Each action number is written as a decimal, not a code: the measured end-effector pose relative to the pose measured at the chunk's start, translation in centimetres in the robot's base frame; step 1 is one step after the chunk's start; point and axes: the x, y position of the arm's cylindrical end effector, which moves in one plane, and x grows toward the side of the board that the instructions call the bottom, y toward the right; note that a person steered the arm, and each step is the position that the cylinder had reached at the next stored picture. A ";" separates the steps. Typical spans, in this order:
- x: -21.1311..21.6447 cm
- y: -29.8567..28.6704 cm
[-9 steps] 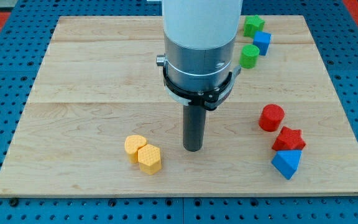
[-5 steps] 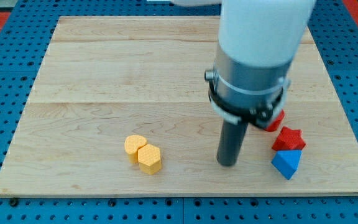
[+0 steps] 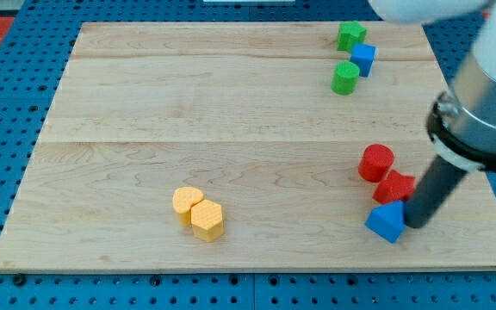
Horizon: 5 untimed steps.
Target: Slide the blue triangle to the center
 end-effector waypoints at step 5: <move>-1.4 -14.0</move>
